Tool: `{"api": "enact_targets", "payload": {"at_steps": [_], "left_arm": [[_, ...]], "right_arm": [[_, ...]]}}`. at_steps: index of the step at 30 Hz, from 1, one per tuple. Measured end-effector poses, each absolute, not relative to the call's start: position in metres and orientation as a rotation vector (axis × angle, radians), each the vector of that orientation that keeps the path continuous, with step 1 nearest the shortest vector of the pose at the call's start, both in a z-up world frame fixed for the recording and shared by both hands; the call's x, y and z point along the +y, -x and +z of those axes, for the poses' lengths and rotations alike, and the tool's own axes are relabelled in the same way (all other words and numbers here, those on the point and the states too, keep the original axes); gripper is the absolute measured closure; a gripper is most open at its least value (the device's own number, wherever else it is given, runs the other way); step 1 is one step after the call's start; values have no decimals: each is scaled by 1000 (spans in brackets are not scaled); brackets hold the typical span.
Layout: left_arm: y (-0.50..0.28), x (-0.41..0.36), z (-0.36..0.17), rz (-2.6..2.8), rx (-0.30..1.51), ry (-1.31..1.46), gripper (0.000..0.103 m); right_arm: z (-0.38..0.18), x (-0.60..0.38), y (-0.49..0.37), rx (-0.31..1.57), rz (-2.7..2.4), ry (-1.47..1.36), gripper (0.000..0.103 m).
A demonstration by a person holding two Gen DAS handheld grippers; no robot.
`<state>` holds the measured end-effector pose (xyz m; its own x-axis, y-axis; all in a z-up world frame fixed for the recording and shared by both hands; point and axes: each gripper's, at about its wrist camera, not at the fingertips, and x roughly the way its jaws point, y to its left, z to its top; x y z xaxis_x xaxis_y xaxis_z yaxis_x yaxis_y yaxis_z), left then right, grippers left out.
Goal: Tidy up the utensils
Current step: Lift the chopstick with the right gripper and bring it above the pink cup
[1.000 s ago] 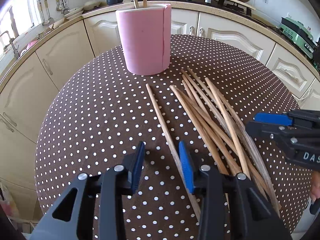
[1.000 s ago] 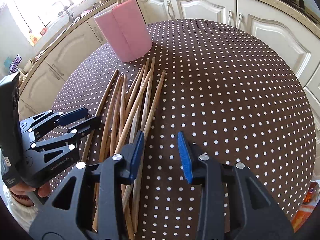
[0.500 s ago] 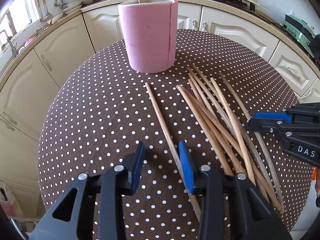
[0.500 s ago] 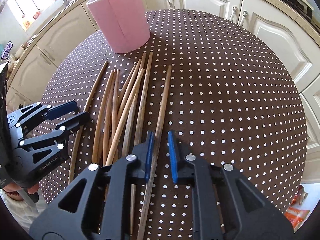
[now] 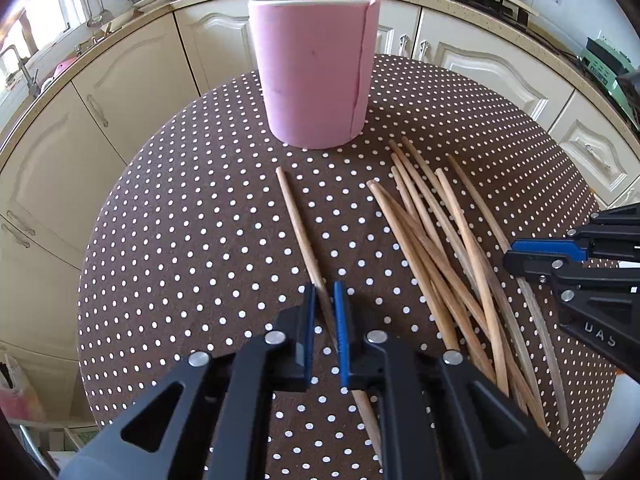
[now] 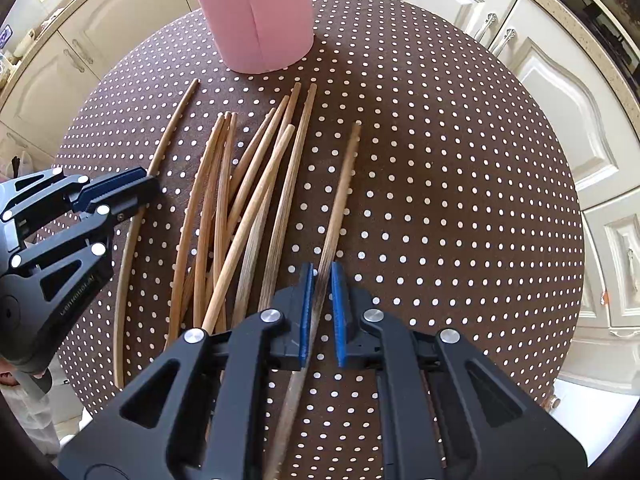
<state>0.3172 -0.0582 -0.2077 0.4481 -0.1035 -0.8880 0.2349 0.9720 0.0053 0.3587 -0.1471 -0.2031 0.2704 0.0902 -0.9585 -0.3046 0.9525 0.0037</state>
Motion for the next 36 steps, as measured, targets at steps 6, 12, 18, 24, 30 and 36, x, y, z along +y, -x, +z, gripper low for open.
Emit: {"api": "enact_targets", "payload": {"at_steps": [6,12,18,24,30,36], "left_arm": [[-310,-46,-209,-219,1060,-104,97],[-298,-29,-197,-264,1007,-30,98],[-279,-15,-162,-328,871,39,98],[-263,-6,-131,-384,710,131,98],[-255,-11,-107,-404,592,187,98],[-266,-28,-89,-398,522,205,98]], "right_arm": [[-206,-160,-353,1249,260,160,97],[-196,-188,-333,1174,278,82,97],[-161,-207,-311,1052,330,8,97],[-118,-214,-288,927,377,-27,97],[-76,-193,-275,790,405,5,97],[-61,-171,-279,729,441,0,97]]}}
